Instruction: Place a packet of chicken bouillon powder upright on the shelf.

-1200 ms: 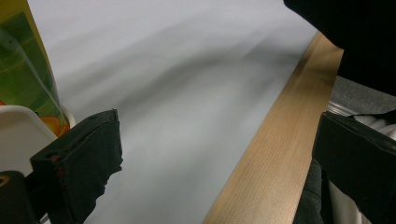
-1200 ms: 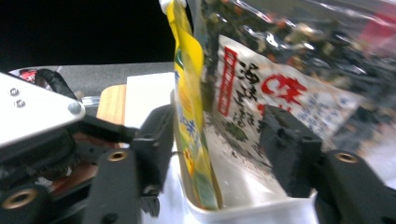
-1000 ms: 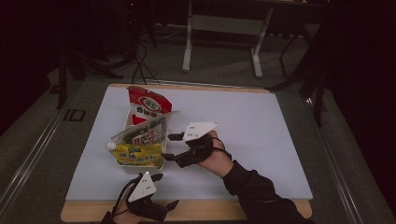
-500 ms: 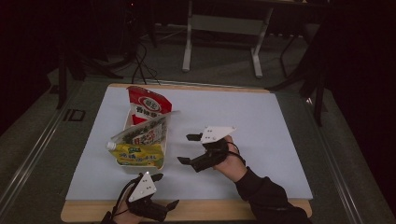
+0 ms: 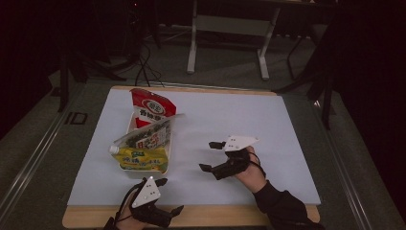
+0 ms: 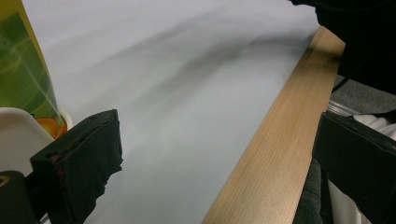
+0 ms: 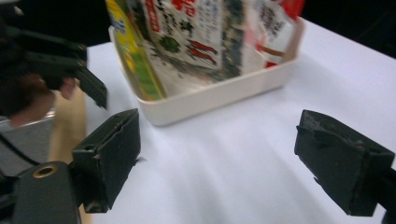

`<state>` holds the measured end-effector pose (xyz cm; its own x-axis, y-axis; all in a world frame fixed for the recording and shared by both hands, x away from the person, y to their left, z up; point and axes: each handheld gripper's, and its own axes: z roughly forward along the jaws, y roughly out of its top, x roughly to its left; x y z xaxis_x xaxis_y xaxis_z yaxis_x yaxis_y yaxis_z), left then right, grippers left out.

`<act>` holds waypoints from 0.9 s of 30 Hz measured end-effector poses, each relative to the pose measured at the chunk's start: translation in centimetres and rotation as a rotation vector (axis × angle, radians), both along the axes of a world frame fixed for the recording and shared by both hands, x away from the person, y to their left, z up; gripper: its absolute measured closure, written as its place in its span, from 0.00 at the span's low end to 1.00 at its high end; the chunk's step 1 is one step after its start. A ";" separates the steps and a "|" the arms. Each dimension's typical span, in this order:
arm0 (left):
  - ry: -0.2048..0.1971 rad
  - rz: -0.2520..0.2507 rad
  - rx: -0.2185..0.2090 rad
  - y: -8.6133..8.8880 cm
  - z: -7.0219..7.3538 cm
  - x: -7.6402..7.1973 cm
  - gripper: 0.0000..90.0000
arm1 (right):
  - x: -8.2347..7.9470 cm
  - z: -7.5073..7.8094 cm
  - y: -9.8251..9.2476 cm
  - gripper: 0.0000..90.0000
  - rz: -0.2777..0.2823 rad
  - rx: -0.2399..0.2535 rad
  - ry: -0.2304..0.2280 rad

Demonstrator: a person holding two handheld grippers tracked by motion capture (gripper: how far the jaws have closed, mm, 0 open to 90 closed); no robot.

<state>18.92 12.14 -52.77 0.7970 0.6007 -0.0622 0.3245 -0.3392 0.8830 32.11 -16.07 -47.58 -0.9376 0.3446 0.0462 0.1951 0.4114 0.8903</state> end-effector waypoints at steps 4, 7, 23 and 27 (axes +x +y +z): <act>0.000 0.000 0.000 0.0 0.0 0.0 0.03 | -0.1 -0.5 -0.9 0.16 -0.016 -0.004 0.004; -0.002 0.000 0.002 0.0 0.0 0.0 0.03 | -0.2 -1.3 -2.4 0.16 -0.041 -0.012 0.016; -0.003 -0.002 0.004 0.0 0.1 0.0 0.03 | -0.9 -3.1 -6.9 0.16 -0.098 -0.010 0.051; -0.003 -0.001 0.001 0.0 0.1 0.0 0.03 | -1.2 -3.4 -7.6 0.16 -0.107 -0.017 0.050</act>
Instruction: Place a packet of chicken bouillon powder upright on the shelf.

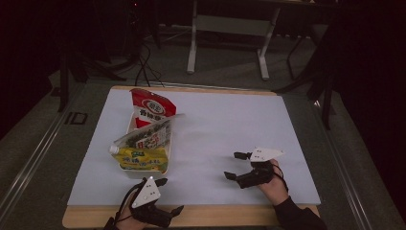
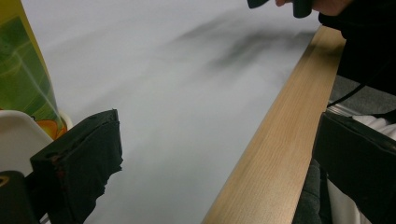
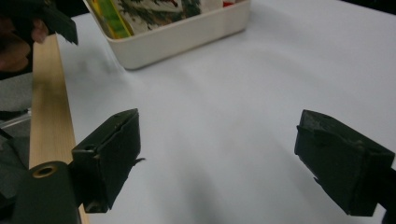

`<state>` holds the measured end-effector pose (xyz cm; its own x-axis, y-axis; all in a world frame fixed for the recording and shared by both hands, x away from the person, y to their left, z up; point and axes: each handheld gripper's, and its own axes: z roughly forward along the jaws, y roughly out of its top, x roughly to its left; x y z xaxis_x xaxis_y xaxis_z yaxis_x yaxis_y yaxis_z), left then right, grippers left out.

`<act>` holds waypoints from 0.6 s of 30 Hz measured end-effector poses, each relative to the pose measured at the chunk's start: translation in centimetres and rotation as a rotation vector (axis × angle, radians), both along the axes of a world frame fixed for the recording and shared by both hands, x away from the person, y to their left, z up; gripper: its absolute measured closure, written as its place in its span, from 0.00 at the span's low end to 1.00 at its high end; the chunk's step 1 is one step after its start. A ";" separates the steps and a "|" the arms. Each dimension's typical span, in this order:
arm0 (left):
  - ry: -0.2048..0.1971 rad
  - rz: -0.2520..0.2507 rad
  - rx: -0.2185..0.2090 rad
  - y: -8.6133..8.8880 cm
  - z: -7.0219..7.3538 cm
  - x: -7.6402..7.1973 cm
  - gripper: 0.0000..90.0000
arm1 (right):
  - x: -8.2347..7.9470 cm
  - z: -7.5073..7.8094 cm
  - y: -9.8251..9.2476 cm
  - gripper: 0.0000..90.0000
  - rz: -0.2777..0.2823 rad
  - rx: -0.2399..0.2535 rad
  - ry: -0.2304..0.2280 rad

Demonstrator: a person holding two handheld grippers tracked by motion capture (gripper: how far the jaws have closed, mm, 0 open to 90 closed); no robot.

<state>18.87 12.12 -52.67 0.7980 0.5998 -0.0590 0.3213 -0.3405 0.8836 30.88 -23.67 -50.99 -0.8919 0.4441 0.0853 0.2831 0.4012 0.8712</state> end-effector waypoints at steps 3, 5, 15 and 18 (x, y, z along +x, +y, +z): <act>0.000 -0.001 0.000 0.0 0.0 0.0 0.03 | -0.2 -0.3 -0.6 0.15 -0.005 -0.001 0.007; -0.001 -0.002 0.001 0.0 0.0 0.0 0.03 | -0.3 -0.6 -1.0 0.15 -0.006 0.007 0.018; -0.002 -0.001 0.000 0.0 0.0 -0.1 0.03 | -0.5 -1.4 -2.7 0.15 -0.052 -0.017 0.032; -0.005 -0.002 -0.002 0.0 0.0 -0.1 0.03 | -0.6 -1.8 -3.3 0.15 -0.072 -0.022 0.045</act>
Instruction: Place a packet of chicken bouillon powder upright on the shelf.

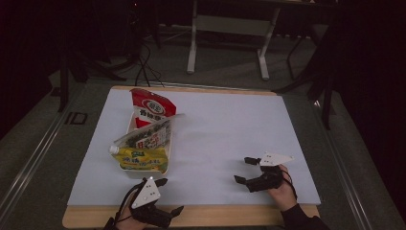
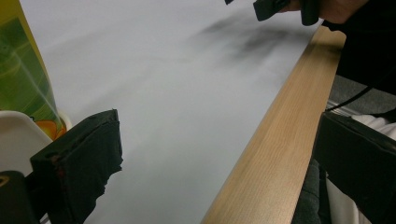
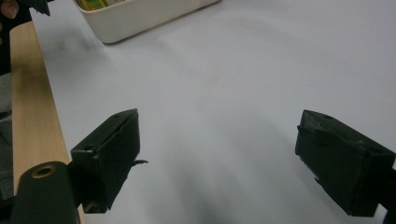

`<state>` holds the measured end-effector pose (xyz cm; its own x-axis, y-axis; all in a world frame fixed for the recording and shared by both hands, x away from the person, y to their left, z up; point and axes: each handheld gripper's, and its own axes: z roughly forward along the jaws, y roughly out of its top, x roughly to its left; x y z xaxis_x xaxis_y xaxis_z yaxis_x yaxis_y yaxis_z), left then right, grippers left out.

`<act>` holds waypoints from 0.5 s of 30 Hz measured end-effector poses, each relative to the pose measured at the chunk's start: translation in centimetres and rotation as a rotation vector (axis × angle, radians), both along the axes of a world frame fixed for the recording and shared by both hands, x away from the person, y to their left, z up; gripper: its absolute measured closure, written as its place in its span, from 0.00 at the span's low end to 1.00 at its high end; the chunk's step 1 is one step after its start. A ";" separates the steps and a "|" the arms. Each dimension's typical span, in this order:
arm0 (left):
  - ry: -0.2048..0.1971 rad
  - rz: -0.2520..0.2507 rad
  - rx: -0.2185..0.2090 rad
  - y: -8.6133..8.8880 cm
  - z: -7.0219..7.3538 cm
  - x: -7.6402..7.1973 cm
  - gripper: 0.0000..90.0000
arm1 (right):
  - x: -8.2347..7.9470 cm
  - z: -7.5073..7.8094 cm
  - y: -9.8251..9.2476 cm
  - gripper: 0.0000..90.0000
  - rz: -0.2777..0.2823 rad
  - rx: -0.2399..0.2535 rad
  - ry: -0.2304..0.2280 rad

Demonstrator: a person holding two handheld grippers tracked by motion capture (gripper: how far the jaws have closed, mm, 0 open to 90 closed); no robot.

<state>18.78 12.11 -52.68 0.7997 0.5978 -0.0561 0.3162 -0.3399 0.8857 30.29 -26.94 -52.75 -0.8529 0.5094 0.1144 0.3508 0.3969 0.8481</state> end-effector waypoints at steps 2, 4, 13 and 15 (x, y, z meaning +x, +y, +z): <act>-0.002 0.000 0.003 0.0 0.0 0.0 0.03 | -0.1 -0.1 -0.3 0.15 -0.009 -0.002 0.005; -0.003 -0.002 0.004 0.0 0.0 0.0 0.03 | -0.2 -0.3 -0.5 0.15 -0.019 -0.008 0.010; -0.003 -0.005 0.009 -0.1 -0.2 -0.1 0.03 | 0.0 -1.1 -0.7 0.15 -0.032 -0.024 0.031; -0.002 -0.007 0.008 -0.1 -0.2 -0.1 0.03 | 0.1 -1.3 -0.7 0.15 -0.032 -0.033 0.035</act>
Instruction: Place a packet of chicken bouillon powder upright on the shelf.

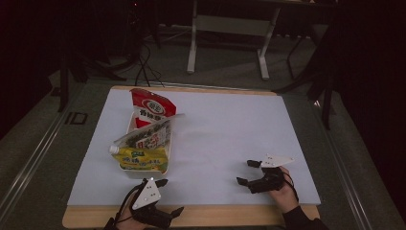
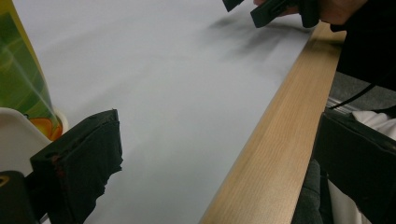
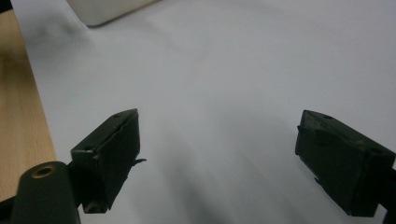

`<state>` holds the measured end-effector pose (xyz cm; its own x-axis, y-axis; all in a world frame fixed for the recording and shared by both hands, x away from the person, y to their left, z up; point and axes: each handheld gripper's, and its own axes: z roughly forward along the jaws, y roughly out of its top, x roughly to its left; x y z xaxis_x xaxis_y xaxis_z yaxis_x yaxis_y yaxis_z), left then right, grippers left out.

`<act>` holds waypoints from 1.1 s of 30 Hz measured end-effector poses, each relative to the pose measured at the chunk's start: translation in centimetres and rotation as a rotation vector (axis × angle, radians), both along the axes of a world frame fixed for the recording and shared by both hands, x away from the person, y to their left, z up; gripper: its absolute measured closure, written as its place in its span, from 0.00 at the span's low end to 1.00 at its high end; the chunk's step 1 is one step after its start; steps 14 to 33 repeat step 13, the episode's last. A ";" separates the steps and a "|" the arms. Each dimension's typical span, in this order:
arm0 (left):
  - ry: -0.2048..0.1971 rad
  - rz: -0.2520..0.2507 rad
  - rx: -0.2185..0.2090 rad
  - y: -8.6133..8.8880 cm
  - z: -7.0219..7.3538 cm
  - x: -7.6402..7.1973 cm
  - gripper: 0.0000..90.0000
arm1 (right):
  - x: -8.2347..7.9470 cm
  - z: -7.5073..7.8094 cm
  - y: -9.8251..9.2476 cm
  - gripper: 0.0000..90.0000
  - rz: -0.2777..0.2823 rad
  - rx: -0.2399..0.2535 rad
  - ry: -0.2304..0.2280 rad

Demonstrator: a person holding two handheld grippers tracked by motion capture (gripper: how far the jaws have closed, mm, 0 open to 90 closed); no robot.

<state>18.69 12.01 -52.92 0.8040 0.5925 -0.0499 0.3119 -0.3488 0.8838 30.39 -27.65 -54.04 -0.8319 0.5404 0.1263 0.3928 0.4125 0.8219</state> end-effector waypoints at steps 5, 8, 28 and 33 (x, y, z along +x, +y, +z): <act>0.005 -0.002 -0.002 -0.1 -0.1 0.0 0.03 | 0.2 -0.2 -0.1 0.15 0.002 -0.002 -0.001; 0.006 -0.003 0.000 -0.1 -0.2 0.0 0.03 | 0.3 -0.2 -0.1 0.15 0.002 -0.003 0.003; 0.006 0.002 -0.003 0.0 -0.2 0.1 0.03 | 0.2 -0.2 0.0 0.15 0.002 -0.014 -0.003; 0.006 0.002 -0.003 0.0 -0.2 0.1 0.03 | 0.2 -0.2 0.0 0.15 0.002 -0.014 -0.003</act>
